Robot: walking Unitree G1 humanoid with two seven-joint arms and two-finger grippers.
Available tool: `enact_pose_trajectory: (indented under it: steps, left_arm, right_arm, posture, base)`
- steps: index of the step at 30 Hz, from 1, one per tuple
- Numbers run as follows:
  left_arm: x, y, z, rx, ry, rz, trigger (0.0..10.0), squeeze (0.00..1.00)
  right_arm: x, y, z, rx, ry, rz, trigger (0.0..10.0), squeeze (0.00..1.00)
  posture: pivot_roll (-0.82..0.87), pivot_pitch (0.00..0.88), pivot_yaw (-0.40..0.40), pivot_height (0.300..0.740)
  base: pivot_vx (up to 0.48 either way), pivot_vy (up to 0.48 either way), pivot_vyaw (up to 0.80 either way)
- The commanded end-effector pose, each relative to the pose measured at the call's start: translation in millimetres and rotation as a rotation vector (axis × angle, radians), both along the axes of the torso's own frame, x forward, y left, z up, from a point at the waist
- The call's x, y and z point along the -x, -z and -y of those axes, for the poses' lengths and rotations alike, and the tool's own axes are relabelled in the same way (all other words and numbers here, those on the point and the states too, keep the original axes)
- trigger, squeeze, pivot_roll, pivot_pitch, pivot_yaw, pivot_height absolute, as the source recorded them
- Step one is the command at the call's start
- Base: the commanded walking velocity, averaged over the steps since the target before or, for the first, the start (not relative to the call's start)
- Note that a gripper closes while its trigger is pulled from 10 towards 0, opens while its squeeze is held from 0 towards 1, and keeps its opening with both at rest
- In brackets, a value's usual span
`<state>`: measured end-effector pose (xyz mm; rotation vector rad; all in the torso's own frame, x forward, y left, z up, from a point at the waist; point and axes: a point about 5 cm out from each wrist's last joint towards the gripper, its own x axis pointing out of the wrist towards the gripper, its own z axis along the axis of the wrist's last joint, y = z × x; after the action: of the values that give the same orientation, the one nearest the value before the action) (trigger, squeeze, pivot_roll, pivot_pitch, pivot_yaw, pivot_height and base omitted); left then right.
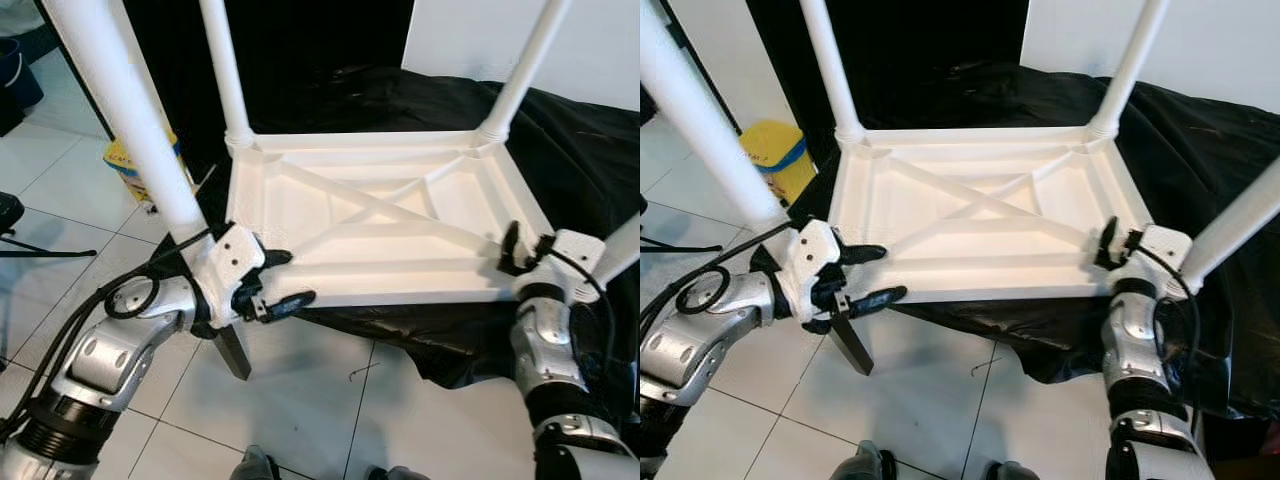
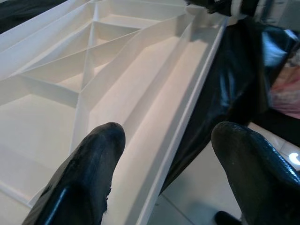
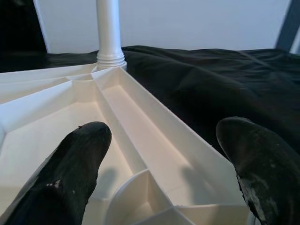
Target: Building children table
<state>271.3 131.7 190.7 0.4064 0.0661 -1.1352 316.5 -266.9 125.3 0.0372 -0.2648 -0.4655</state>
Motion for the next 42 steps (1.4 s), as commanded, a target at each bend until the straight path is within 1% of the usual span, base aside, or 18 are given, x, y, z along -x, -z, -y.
enact_pose_trajectory:
  steps: [1, 6, 9, 12, 14, 19, 22, 25, 26, 29, 30, 31, 32, 35, 36, 38, 40, 42]
  left_arm:
    - [-1.9, -2, -4.2, -0.011, -0.006, 0.012, 10.0, 0.0]
    - [-8.9, -4, -0.7, -0.019, 0.016, 0.032, 10.0, 0.0]
    - [-34.7, -17, 13.4, -0.006, 0.028, 0.112, 10.0, 0.0]
    - [-39.3, -19, 16.9, -0.002, 0.031, 0.127, 10.0, 0.0]
    - [-58.3, -29, 35.5, 0.022, 0.039, 0.166, 10.0, 0.0]
    - [-66.2, -33, 45.7, 0.03, 0.045, 0.182, 10.0, 0.0]
    - [-71.6, -39, 65.1, 0.065, 0.079, 0.201, 10.0, 0.0]
    - [-66.5, -39, 72.6, 0.092, 0.12, 0.198, 10.0, 0.0]
    - [-60.7, -37, 72.9, 0.108, 0.136, 0.184, 10.0, 0.0]
    - [-55.2, -35, 72.2, 0.122, 0.149, 0.168, 10.0, 0.0]
    - [-48.8, -31, 70.7, 0.13, 0.159, 0.155, 10.0, 0.0]
    - [-48.8, -31, 70.7, 0.13, 0.159, 0.155, 10.0, 0.0]
    - [-38.8, -27, 65.5, 0.151, 0.15, 0.125, 10.0, 0.0]
    - [-32.7, -24, 62.7, 0.165, 0.146, 0.107, 10.0, 0.0]
    - [-25.3, -22, 54.8, 0.198, 0.111, 0.072, 10.0, 0.0]
    - [-19.0, -20, 46.8, 0.231, 0.08, 0.033, 10.0, 0.0]
    - [-19.0, -20, 46.8, 0.231, 0.08, 0.033, 10.0, 0.0]
    - [-1.2, -17, 27.1, 0.298, 0.042, -0.054, 10.0, 0.0]
  right_arm:
    - [12.3, 3, 25.1, -0.022, 0.117, 0.004, 10.0, 0.0]
    - [17.8, 3, 38.1, -0.018, 0.168, 0.004, 10.0, 0.0]
    - [23.8, 3, 48.9, -0.01, 0.221, 0.009, 10.0, 0.0]
    - [24.0, 3, 49.6, -0.008, 0.227, 0.01, 10.0, 0.0]
    - [23.5, 5, 48.1, -0.016, 0.235, 0.005, 10.0, 0.0]
    - [22.5, 6, 46.4, -0.014, 0.231, 0.001, 10.0, 0.0]
    - [22.2, 3, 47.9, 0.01, 0.23, 0.006, 10.0, 0.0]
    - [19.0, -3, 43.7, 0.055, 0.167, 0.018, 10.0, 0.0]
    - [15.1, -6, 34.3, 0.074, 0.09, 0.024, 10.0, 0.0]
    - [11.6, -8, 23.3, 0.088, 0.018, 0.035, 10.0, 0.0]
    - [8.5, -10, 11.6, 0.095, -0.055, 0.042, 10.0, 0.0]
    - [8.5, -10, 11.6, 0.095, -0.055, 0.042, 10.0, 0.0]
    - [5.3, -13, -4.5, 0.097, -0.141, 0.056, 10.0, 0.0]
    - [4.0, -15, -14.5, 0.098, -0.193, 0.066, 10.0, 0.0]
    - [1.3, -19, -26.7, 0.102, -0.255, 0.076, 10.0, 0.0]
    - [-1.7, -23, -36.7, 0.105, -0.301, 0.083, 10.0, 0.0]
    - [-1.7, -23, -36.7, 0.105, -0.301, 0.083, 10.0, 0.0]
    - [-11.1, -32, -56.0, 0.105, -0.406, 0.094, 10.0, 0.0]
  posture:
    - [0.1, 0.115, -0.007, 0.74]
    - [0.1, 0.114, -0.003, 0.74]
    - [0.1, 0.112, -0.006, 0.74]
    - [0.1, 0.112, -0.006, 0.74]
    - [0.1, 0.104, -0.017, 0.74]
    - [0.09, 0.103, -0.015, 0.74]
    - [0.06, 0.102, -0.009, 0.74]
    - [0.05, 0.103, -0.006, 0.74]
    - [0.05, 0.104, -0.007, 0.74]
    - [0.05, 0.103, -0.008, 0.74]
    - [0.05, 0.104, -0.009, 0.74]
    - [0.05, 0.104, -0.009, 0.74]
    - [0.05, 0.107, -0.021, 0.74]
    - [0.05, 0.108, -0.024, 0.74]
    - [0.07, 0.108, -0.041, 0.74]
    - [0.08, 0.106, -0.051, 0.74]
    - [0.08, 0.106, -0.051, 0.74]
    - [0.1, 0.107, -0.068, 0.74]
  base:
    - [0.0, 0.0, 0.0]
    - [0.0, 0.0, 0.0]
    - [0.0, 0.0, 0.0]
    - [0.0, 0.0, 0.0]
    - [0.0, 0.0, 0.0]
    - [0.0, 0.0, 0.0]
    - [0.0, 0.0, 0.0]
    - [0.0, 0.0, 0.0]
    - [0.0, 0.0, 0.0]
    - [0.0, 0.0, 0.0]
    - [0.0, 0.0, 0.0]
    - [0.0, 0.0, 0.0]
    - [0.0, 0.0, 0.0]
    - [0.0, 0.0, 0.0]
    - [0.0, 0.0, 0.0]
    - [0.0, 0.0, 0.0]
    - [0.0, 0.0, 0.0]
    - [0.0, 0.0, 0.0]
